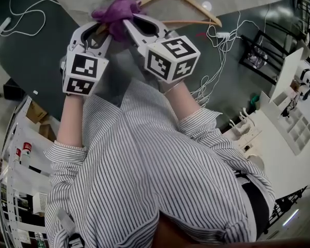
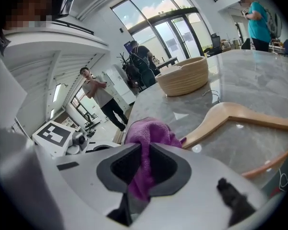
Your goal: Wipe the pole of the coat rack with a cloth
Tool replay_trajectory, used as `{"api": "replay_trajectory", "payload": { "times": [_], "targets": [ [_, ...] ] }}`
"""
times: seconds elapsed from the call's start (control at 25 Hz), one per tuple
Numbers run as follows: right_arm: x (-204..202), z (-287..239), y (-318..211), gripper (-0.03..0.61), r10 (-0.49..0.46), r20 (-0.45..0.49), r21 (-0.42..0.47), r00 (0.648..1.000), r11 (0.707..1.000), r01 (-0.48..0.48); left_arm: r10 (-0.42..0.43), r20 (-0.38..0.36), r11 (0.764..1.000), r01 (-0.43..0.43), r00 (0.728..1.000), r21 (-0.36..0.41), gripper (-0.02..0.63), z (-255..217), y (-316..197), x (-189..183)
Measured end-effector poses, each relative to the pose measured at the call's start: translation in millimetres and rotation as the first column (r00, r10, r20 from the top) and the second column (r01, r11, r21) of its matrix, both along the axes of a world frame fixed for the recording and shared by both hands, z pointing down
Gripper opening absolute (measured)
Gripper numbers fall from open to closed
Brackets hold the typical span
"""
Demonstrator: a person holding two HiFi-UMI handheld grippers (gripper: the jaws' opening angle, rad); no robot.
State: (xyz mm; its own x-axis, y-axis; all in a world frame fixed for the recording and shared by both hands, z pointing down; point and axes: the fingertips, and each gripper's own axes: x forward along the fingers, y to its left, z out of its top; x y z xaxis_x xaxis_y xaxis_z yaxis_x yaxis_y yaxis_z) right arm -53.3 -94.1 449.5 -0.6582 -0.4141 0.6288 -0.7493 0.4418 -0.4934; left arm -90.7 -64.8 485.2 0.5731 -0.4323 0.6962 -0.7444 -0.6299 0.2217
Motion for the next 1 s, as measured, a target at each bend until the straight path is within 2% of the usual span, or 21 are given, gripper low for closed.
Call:
{"api": "replay_trajectory", "payload": {
  "times": [0.4, 0.56, 1.0],
  "targets": [
    [-15.3, 19.7, -1.6, 0.055, -0.060, -0.055, -0.056, 0.997, 0.997, 0.057, 0.011, -0.011, 1.000, -0.011, 1.000, -0.014, 0.150, 1.7, -0.8, -0.8],
    [-17.7, 24.4, -2.8, 0.055, -0.077, -0.087, -0.048, 0.993, 0.996, 0.073, 0.021, -0.009, 1.000, -0.021, 1.000, -0.023, 0.148, 2.3, -0.7, -1.8],
    [-3.4, 26.6, -16.6, 0.055, -0.048, -0.098, -0.034, 0.994, 0.998, 0.045, 0.046, -0.008, 0.998, -0.046, 0.999, -0.040, 0.144, 3.2, -1.3, -1.4]
  ]
}}
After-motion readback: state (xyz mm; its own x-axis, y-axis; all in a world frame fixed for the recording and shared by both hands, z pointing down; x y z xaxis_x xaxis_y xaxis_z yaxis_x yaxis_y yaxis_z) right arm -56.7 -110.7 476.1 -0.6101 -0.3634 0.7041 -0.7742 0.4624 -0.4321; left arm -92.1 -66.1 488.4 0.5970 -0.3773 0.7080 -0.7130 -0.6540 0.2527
